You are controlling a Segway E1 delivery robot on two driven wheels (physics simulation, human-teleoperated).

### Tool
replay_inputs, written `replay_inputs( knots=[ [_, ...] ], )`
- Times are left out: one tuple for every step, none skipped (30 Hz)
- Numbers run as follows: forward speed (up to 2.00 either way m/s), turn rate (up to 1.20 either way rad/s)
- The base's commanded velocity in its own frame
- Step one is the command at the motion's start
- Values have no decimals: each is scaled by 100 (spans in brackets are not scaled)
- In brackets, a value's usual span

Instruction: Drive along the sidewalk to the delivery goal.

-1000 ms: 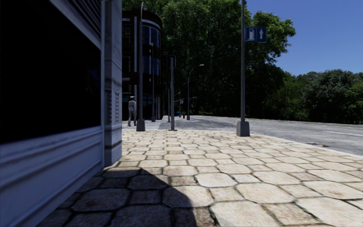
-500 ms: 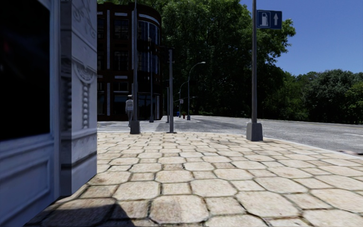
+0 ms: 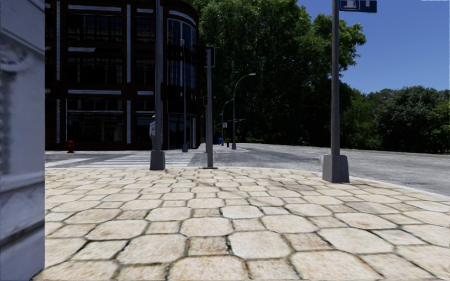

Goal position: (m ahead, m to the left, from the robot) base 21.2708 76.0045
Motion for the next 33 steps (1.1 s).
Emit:
replay_inputs(
  knots=[
    [200, 0],
    [200, 0],
    [200, 5],
    [200, 16],
    [200, 26],
    [200, 32],
    [200, 37],
    [200, 37],
    [200, 43],
    [200, 51],
    [200, 57],
    [200, 59],
    [200, 59],
    [200, 59],
    [200, 60],
    [200, 60],
    [200, 60],
    [200, 60],
    [200, 60],
    [200, 60],
    [200, 60],
    [200, 60],
    [200, 60],
    [200, 60],
    [200, 50],
    [200, 34],
    [200, 25],
    [200, 22],
    [200, 20],
    [200, 19],
    [200, 19],
    [200, 19],
    [200, 21]
  ],
)
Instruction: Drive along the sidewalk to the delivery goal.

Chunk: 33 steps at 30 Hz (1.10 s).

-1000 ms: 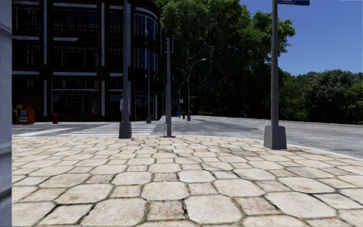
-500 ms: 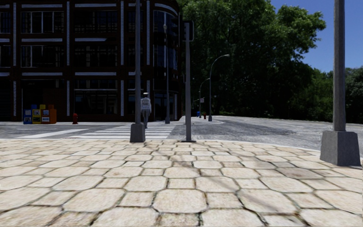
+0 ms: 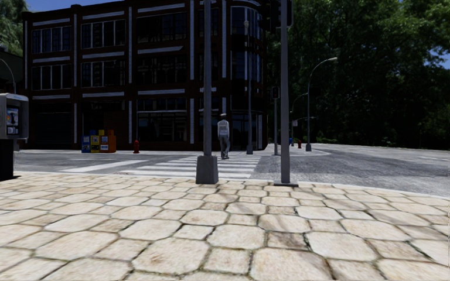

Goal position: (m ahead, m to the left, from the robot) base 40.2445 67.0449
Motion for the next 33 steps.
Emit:
replay_inputs(
  knots=[
    [200, 39],
    [200, 39],
    [200, 56],
    [200, 64],
    [200, 70],
    [200, 72],
    [200, 72],
    [200, 73],
    [200, 73],
    [200, 73],
    [200, 73],
    [200, 73],
    [200, 73],
    [200, 73],
    [200, 73],
    [200, 73],
    [200, 73],
    [200, 36],
    [200, 13],
    [200, 0],
    [200, 0],
    [200, 0],
    [200, 0],
    [200, 0],
    [200, 0],
    [200, 0],
    [200, 0],
    [200, 0],
    [200, 0],
    [200, 0],
    [200, 0],
    [200, 1],
    [200, 22]
  ],
)
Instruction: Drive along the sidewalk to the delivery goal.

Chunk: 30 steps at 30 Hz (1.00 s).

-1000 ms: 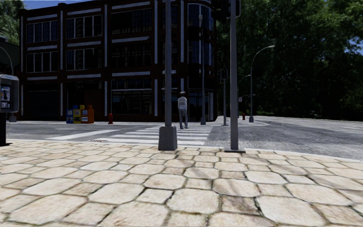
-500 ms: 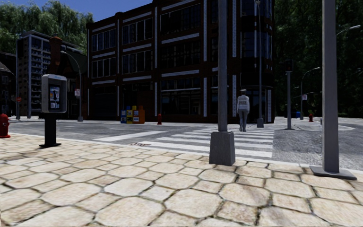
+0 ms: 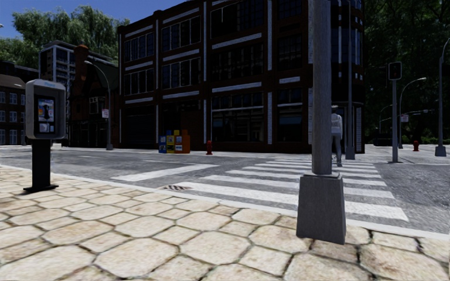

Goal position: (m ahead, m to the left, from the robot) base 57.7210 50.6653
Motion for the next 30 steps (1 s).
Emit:
replay_inputs(
  knots=[
    [200, 68],
    [200, 97],
    [200, 120],
    [200, 120],
    [200, 120],
    [200, 120],
    [200, 120],
    [200, 120],
    [200, 120],
    [200, 120],
    [200, 120],
    [200, 82],
    [200, 9],
    [200, 0],
    [200, 0],
    [200, 0],
    [200, 0],
    [200, 0],
    [200, 0],
    [200, 0],
    [200, 0],
    [200, 0],
    [200, -47],
    [200, -72],
    [200, -120],
    [200, -120],
    [200, -120],
    [200, -120],
    [200, -120],
    [198, -120]
  ],
)
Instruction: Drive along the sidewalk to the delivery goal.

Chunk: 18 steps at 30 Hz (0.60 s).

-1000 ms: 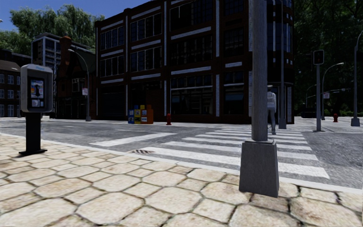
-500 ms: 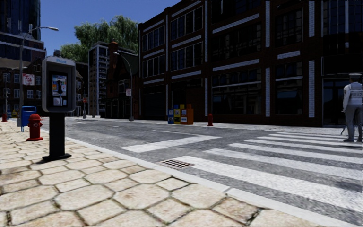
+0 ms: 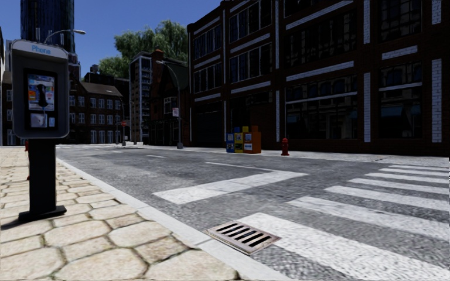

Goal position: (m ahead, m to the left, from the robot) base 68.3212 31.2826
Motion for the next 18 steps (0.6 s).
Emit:
replay_inputs(
  knots=[
    [193, -120],
    [189, -120],
    [187, -120],
    [186, -120],
    [186, -120],
    [185, -120],
    [184, -120],
    [182, -120],
    [181, -120],
    [178, -120],
    [177, -47],
    [176, -3],
    [174, -1],
    [174, -1],
    [174, 0],
    [172, 0],
    [172, 0],
    [168, 0]
  ],
)
